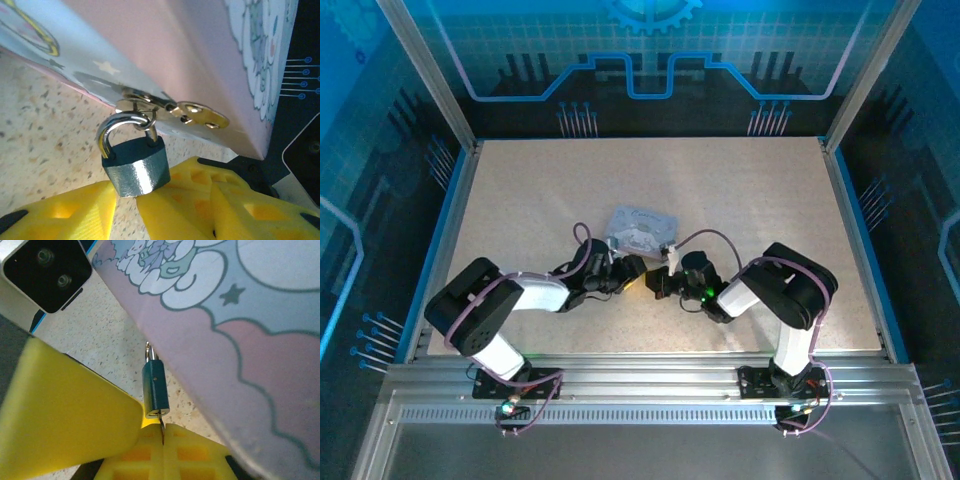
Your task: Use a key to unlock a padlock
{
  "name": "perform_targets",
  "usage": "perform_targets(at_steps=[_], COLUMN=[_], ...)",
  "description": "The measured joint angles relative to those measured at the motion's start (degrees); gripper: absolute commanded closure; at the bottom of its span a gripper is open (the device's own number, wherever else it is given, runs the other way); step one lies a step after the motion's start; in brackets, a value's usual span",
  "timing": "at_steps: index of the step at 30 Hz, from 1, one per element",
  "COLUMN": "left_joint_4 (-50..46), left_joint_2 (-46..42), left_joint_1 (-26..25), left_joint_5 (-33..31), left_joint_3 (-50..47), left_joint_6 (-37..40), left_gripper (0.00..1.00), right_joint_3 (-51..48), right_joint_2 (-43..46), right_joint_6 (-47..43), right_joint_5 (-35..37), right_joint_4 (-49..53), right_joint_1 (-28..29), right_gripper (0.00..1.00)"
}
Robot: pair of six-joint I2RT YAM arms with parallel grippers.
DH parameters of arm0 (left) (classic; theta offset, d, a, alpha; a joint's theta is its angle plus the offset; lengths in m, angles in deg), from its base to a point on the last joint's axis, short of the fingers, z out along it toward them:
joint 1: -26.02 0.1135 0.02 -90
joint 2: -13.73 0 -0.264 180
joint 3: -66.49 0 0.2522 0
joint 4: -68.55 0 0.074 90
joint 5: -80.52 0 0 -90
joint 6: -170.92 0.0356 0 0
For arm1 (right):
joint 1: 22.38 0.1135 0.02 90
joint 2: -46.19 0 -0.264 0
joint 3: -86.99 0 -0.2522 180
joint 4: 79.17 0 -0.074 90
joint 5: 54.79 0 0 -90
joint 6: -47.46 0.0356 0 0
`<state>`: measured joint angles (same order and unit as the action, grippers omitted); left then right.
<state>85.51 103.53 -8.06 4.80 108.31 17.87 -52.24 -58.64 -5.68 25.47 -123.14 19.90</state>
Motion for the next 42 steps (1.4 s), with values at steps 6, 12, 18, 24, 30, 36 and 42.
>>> perform_targets(at_steps=[6,12,18,24,30,36,42], left_joint_4=[-4.4,-7.4,-8.0,-6.1,-1.4,2.4,4.5], left_joint_2=[-8.3,-16.1,-20.6,-20.6,-17.3,-14.1,-11.9], left_joint_1=[0.9,1.8,2.6,2.9,2.9,2.9,2.9], left_joint_5=[-0.1,-2.6,-4.7,-5.0,-5.0,-5.0,-5.0], left_joint_3=[-4.1,-8.2,-10.5,-10.8,-11.1,-11.1,-11.1], left_joint_6=[0.0,-0.9,-3.1,-6.1,-9.4,-11.5,-12.0], left_gripper=[0.33,0.32,0.33,0.37,0.42,0.43,0.43], right_joint_3=[0.0,0.0,0.0,0.0,1.1,1.6,1.6], right_joint_2=[0.0,1.4,4.0,4.3,3.8,3.0,2.9], right_joint_6=[4.1,9.0,14.1,20.4,26.1,28.9,30.6], right_joint_5=[0.2,0.8,0.7,-0.2,-1.5,-1.8,-1.8], right_joint_4=[-0.2,1.4,4.6,5.4,5.6,5.5,5.4], right_joint_1=[0.3,1.2,1.6,1.7,1.7,2.1,2.1], right_gripper=[1.00,1.00,1.00,1.00,1.00,1.00,1.00])
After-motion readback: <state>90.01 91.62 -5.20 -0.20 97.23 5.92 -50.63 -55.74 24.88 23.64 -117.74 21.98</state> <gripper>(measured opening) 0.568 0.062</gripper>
